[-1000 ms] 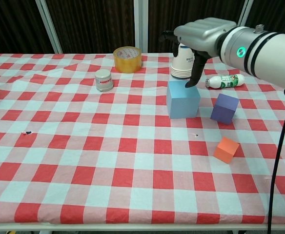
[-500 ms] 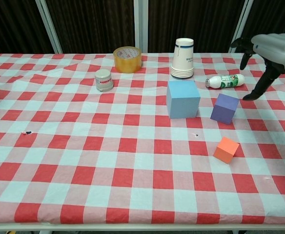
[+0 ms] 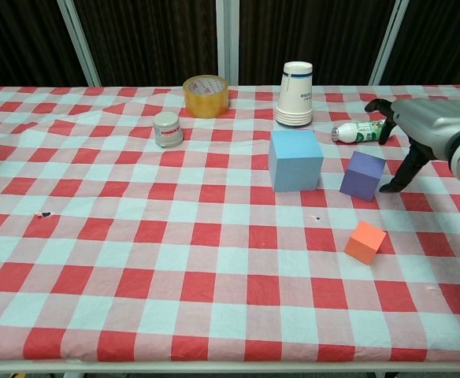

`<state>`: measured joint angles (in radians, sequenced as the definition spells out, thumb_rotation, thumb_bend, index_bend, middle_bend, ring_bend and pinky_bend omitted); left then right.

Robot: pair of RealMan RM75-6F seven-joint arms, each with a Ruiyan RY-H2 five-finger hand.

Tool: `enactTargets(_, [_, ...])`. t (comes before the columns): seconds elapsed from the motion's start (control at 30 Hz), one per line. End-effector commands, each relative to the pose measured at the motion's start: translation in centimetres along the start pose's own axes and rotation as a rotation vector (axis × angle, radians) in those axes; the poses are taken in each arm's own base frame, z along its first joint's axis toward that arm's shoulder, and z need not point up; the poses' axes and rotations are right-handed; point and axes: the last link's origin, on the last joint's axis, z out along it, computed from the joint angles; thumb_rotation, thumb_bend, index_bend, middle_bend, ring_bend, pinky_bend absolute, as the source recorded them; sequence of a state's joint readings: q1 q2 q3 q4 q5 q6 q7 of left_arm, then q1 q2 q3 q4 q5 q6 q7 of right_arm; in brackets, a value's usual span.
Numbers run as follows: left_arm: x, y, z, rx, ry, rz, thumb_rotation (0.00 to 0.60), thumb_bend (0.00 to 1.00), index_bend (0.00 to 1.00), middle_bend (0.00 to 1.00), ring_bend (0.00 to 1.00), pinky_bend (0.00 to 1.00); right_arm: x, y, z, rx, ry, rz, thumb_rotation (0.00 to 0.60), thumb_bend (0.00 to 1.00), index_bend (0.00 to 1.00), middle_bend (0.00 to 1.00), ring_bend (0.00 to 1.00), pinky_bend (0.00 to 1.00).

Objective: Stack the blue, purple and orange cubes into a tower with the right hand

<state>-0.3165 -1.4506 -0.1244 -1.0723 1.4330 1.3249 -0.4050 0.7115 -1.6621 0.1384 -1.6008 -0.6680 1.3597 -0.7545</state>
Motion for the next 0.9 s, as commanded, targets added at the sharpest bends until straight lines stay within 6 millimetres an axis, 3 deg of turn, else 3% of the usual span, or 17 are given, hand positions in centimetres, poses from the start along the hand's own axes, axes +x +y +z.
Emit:
enactTargets(0.03, [0.0,0.0,0.0,0.002,-0.002,-0.002,0.6,0.11,0.33,0.24,0.16,0.29,-0.6,-0.4,0.4,-0.007,-0.016,0.021,0.6,0.0,0.06,0.29,0.07,0.0])
enactTargets(0.9, [-0.4,-0.3,-0.1,0.005,-0.017,-0.013,0.6,0.11,0.33,0.24,0.16,0.29,-1.8,-1.8,2.4,-0.042,-0.022,0.063,0.6,0.0,0.06,0.34,0.09,0.0])
